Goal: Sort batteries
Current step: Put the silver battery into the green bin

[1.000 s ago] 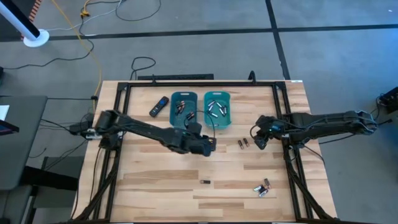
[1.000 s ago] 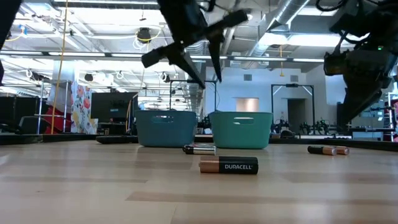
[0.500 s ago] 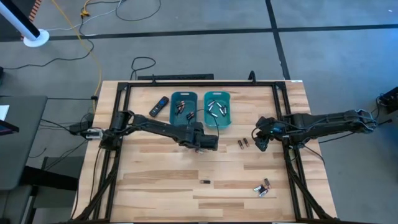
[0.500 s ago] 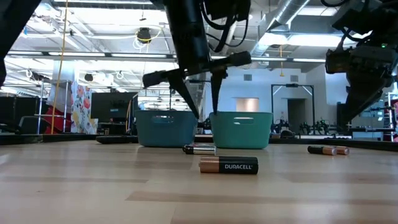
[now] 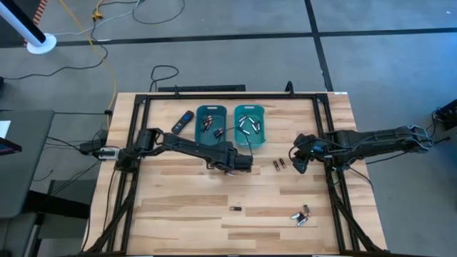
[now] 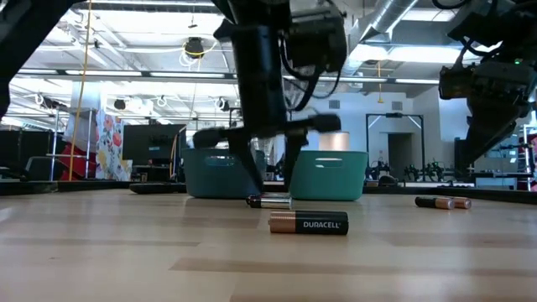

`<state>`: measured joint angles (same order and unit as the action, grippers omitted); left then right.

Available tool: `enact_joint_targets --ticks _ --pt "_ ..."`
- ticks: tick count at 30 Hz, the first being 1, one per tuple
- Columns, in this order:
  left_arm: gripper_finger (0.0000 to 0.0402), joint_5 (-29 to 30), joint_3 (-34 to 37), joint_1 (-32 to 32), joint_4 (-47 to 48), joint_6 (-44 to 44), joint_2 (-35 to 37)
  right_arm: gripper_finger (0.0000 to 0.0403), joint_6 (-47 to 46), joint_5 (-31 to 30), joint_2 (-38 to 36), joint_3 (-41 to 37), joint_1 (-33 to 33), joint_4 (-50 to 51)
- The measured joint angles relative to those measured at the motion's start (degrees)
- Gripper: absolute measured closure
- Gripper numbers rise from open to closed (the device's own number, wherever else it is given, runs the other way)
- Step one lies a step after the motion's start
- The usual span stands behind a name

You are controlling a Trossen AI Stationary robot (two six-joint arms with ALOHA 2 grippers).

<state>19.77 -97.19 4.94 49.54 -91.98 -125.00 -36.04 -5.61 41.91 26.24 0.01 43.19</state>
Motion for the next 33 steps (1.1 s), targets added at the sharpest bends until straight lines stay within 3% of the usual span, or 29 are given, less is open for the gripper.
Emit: enact_joint_targets --ticks 16,20,26,33 --pt "0.0266 1.8 -0.2 0.1 0.4 -1.0 -3.2 0.0237 0.1 0.0 0.0 0.0 0.0 -0.1" --pt "0.0291 0.4 -0.2 0.2 0.7 0.5 -3.2 0.0237 0.0 0.0 0.0 0.0 0.0 -0.1" --pt "0.0361 0.3 -0.1 0.5 0.7 2.4 -3.2 0.0237 0.0 0.0 0.0 0.0 0.0 -0.1" --pt "0.0362 0.3 -0.1 2.6 -0.7 3.0 -3.3 0.0237 -0.1 0.0 0.0 0.0 0.0 -0.1"
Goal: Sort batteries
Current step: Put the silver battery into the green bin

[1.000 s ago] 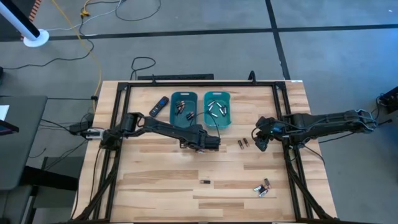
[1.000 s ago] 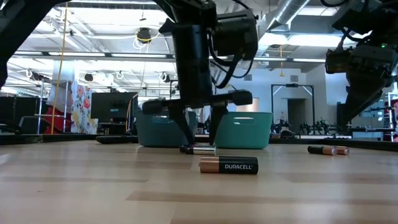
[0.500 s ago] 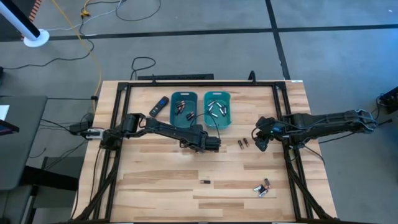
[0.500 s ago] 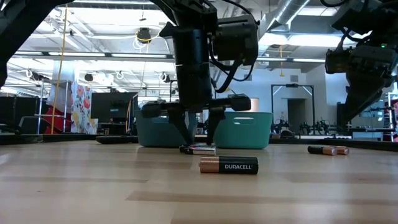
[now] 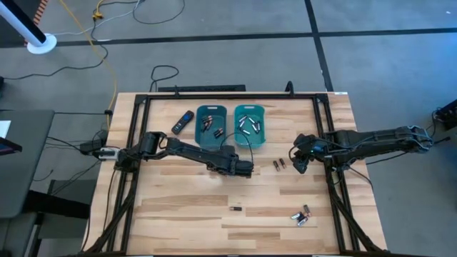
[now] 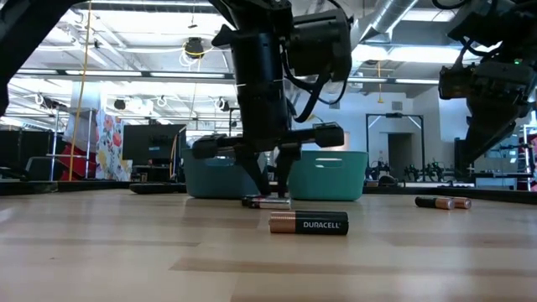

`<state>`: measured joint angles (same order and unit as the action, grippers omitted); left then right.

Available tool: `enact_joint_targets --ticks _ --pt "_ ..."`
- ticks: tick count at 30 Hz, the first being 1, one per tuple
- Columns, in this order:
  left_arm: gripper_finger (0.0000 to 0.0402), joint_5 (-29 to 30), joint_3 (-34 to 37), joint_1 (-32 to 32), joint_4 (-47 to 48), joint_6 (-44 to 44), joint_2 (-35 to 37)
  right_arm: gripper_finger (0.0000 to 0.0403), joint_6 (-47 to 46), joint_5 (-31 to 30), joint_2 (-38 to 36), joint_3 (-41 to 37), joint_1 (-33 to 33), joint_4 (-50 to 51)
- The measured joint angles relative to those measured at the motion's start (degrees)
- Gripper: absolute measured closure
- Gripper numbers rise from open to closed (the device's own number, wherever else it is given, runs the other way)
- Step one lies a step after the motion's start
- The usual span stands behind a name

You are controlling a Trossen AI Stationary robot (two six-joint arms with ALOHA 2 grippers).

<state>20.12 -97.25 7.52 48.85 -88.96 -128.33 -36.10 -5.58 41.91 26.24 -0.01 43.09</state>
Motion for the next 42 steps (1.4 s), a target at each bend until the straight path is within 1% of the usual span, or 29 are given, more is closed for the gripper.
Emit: enact_joint_targets --ticks 6,11,18,22,26,28,30,33,37,42 --pt "0.0362 -0.1 0.0 1.8 -0.1 -1.3 0.0 0.0237 0.0 0.0 0.0 0.0 0.0 -0.2" --pt "0.0361 1.5 0.0 2.5 0.3 0.7 0.8 0.0237 0.0 0.0 0.0 0.0 0.0 -0.4" --pt "0.0359 5.7 -4.6 1.6 2.7 9.8 3.5 0.0237 0.1 0.0 0.0 0.0 0.0 -0.4" --pt "0.0359 8.4 -8.2 0.0 3.2 19.0 4.9 0.0237 0.1 0.0 0.0 0.0 0.0 -0.4" --pt "0.0361 8.2 -13.0 -2.9 2.9 28.0 6.2 0.0237 0.1 0.0 0.0 0.0 0.0 -0.4" --pt "0.0361 6.8 -15.2 -5.3 2.6 32.3 6.1 0.0237 0.1 0.0 0.0 0.0 0.0 -0.4" --pt "0.0361 4.0 -16.3 -7.9 1.2 36.0 6.0 0.0237 0.0 0.0 0.0 0.0 0.0 -0.4" --pt "0.0361 -0.6 -16.4 -12.0 -2.9 40.0 6.1 0.0237 -0.2 0.0 0.0 0.0 0.0 -0.4" --pt "0.0361 -8.1 -16.5 -17.5 -5.4 44.7 5.3 0.0237 -2.7 0.0 0.0 0.0 0.0 -0.4" --pt "0.0361 -14.4 -16.4 -22.2 -4.9 49.2 3.1 0.0237 -5.7 -0.2 0.1 0.0 -0.3 -0.5"
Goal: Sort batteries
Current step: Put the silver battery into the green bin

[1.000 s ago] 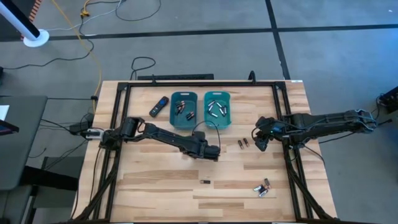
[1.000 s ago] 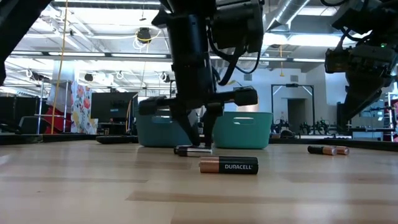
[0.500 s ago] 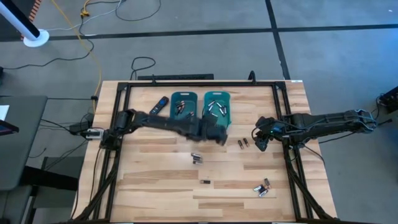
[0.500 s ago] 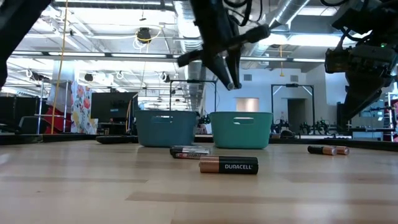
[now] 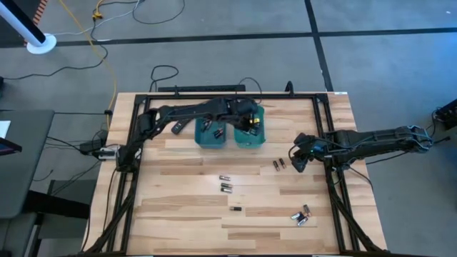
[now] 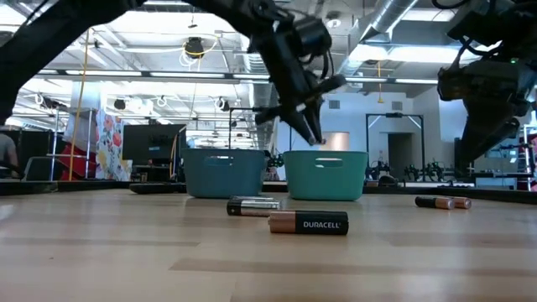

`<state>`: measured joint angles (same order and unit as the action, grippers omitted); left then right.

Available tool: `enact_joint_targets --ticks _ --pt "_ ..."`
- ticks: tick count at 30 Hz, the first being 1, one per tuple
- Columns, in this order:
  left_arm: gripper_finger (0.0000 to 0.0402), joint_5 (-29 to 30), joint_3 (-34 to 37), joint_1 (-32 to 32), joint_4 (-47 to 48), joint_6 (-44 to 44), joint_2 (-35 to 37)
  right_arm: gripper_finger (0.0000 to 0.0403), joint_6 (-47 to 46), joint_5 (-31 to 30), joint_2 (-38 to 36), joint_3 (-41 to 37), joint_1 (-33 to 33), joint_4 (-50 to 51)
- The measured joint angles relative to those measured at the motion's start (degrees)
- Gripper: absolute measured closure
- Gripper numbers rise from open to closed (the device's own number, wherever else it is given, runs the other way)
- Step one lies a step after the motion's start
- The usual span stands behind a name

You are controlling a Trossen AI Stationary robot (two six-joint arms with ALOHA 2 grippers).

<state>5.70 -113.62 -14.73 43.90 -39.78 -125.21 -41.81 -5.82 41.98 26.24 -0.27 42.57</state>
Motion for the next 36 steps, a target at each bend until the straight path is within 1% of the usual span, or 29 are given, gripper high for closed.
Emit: enact_joint_targets --ticks 3,5,7,10,15,20,24,29,36 --pt "0.0361 -3.1 0.0 -0.9 -1.3 2.9 -1.6 0.0237 -1.1 -0.2 0.0 0.0 -0.6 -0.4" --pt "0.0361 -3.8 0.9 -1.1 -1.0 4.7 -1.7 0.0237 -1.8 -0.2 0.0 0.0 -1.1 -0.8" --pt "0.0361 -2.7 1.4 -1.2 -2.5 6.1 -1.9 0.0237 -2.1 -0.3 0.0 0.0 -1.9 -1.7" --pt "0.0361 -2.5 1.5 -1.9 -2.0 9.8 -2.2 0.0237 -2.3 -0.3 0.0 0.0 -3.0 -2.5" --pt "0.0357 -2.1 1.5 -2.1 -3.4 15.0 -5.1 0.0237 -2.3 -0.3 0.0 0.0 -4.9 -2.5" --pt "0.0324 -2.6 1.4 -1.7 -5.1 15.4 -6.5 0.0237 -3.1 -0.3 0.0 0.0 -6.1 -2.5" --pt "0.0304 -2.5 1.6 -1.7 -4.5 15.1 -7.1 0.0237 -3.2 -0.4 0.0 0.0 -6.3 -2.5" --pt "0.03 -4.1 1.5 -1.7 -4.3 15.4 -7.1 0.0237 -3.2 -0.4 0.0 0.0 -6.3 -2.5" --pt "0.03 -4.2 1.5 -2.1 -4.3 15.2 -5.5 0.0237 -3.1 -0.4 0.0 0.0 -6.3 -2.5"
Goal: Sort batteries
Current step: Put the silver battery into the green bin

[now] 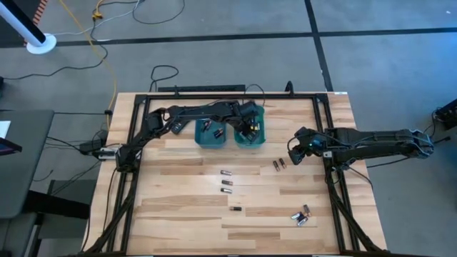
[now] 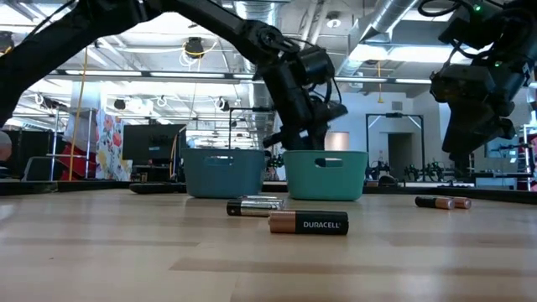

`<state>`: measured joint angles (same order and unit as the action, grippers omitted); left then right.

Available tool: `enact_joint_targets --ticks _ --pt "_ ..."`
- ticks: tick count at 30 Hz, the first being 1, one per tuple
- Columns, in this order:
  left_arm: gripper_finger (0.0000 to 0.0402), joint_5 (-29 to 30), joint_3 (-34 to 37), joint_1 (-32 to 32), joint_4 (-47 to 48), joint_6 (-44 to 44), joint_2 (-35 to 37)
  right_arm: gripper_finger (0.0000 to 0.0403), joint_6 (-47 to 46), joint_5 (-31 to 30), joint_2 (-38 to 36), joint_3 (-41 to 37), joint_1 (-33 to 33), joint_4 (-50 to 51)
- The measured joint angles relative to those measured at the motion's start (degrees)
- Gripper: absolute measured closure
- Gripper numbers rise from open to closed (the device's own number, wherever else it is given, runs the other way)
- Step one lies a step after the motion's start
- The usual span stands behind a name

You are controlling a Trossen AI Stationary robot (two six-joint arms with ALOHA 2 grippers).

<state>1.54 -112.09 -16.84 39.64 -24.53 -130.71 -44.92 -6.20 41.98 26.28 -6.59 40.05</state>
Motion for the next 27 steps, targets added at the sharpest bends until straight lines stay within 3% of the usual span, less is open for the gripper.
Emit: enact_joint_targets --ticks 11,18,27 --pt "0.0299 0.2 0.0 0.5 4.9 4.2 10.6 0.0237 1.7 -0.1 0.0 0.0 0.2 0.1" --pt "0.0299 14.0 2.1 8.2 11.0 3.6 19.7 0.0237 3.2 -0.1 0.0 0.0 0.2 0.2" --pt "0.0299 22.1 18.0 19.3 9.6 -11.4 30.4 0.0237 5.8 0.1 0.0 0.0 0.8 0.2"
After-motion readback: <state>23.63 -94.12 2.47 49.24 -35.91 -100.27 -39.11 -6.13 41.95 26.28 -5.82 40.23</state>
